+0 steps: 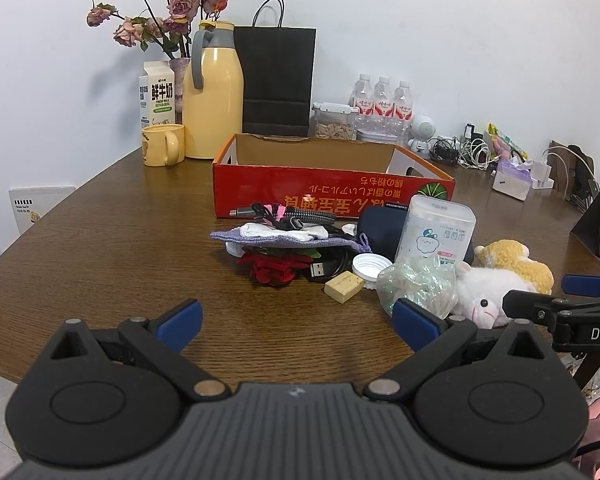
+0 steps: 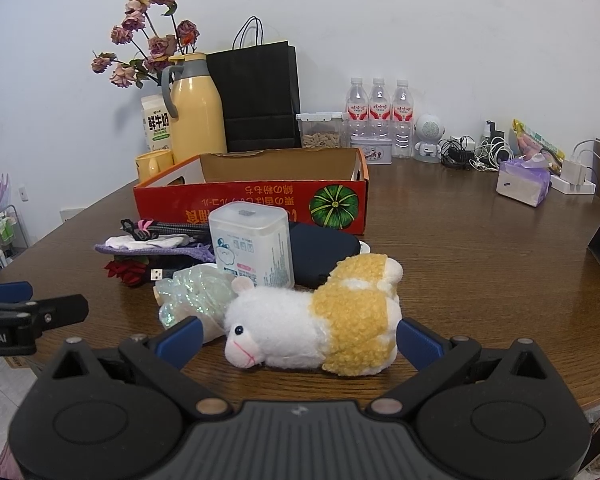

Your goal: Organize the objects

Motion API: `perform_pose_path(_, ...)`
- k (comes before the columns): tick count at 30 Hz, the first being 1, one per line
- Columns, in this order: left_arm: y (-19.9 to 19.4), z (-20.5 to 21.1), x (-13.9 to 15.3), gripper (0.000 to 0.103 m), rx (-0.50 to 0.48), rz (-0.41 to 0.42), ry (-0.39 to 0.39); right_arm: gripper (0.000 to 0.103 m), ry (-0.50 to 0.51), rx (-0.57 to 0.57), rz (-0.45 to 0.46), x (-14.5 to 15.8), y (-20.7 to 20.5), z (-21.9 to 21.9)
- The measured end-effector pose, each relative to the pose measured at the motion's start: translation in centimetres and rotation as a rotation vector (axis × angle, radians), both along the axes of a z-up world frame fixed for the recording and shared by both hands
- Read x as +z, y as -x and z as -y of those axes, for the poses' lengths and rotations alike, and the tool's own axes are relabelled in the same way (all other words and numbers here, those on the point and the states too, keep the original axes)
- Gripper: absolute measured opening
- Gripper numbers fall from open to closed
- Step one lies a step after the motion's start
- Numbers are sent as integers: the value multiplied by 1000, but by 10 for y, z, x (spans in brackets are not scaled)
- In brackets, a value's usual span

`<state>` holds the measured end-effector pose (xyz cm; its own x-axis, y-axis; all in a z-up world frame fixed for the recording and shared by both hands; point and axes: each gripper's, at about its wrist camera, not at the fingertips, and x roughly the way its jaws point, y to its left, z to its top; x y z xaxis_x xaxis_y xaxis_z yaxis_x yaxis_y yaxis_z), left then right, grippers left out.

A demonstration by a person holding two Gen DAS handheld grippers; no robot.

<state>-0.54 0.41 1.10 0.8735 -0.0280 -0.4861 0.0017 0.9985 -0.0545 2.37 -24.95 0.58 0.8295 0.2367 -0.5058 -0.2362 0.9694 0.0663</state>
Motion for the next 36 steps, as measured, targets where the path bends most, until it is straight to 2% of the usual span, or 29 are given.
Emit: perform_pose_path(36,-1,0,-4,103,-1,-1,5,103,-1,-5,2,2,0,2)
